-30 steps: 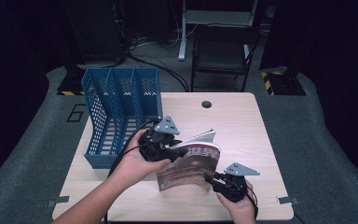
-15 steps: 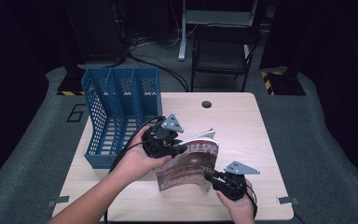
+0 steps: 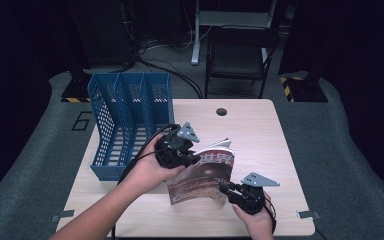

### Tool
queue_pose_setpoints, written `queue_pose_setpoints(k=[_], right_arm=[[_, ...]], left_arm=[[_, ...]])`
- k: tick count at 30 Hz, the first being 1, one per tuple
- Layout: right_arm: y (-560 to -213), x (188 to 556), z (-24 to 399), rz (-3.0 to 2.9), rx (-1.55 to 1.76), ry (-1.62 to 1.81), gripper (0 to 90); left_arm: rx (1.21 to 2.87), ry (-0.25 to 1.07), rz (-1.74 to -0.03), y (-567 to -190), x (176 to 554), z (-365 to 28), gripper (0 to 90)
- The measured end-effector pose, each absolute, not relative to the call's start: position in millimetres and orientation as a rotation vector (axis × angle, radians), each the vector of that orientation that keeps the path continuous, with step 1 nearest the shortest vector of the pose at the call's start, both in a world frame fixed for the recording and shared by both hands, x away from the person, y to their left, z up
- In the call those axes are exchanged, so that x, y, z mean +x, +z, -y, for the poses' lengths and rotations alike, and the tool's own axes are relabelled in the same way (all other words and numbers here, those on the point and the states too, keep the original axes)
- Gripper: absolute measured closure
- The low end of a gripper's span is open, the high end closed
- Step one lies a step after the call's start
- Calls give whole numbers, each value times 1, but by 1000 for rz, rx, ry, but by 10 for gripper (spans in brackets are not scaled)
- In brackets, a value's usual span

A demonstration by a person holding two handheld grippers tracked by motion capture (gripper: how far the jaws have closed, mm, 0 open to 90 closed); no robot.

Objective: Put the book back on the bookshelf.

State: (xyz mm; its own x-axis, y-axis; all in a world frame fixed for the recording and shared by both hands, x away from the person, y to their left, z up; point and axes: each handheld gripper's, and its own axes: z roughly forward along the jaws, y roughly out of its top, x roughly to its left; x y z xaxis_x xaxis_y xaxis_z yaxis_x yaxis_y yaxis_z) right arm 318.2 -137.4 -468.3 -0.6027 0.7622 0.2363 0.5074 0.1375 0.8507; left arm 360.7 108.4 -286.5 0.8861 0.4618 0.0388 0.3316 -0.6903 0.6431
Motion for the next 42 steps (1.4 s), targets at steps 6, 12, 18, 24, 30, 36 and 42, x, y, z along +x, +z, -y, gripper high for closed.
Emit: queue_pose_setpoints(k=[6, 12, 18, 24, 30, 36, 42], right_arm=[[-470, 319, 140, -2161, 1258, 1450, 645], [-472, 319, 140, -2176, 1254, 1440, 604], [-473, 319, 141, -2182, 1268, 1425, 650], [-472, 320, 143, -2175, 1267, 1414, 695], [-472, 320, 142, -2175, 1270, 1407, 708], [-472, 320, 143, -2171, 1271, 1413, 716], [-472, 320, 144, -2173, 1261, 1413, 718]], left_arm=[[2382, 250, -572, -287, 360, -109, 835], [2375, 244, -578, -287, 361, -109, 836], [2371, 248, -576, -288, 361, -110, 828], [2360, 223, -582, -288, 359, -116, 782], [2330, 240, -570, -290, 355, -121, 790], [2313, 245, -568, -291, 356, -123, 833], [2322, 255, -569, -290, 356, -123, 839]])
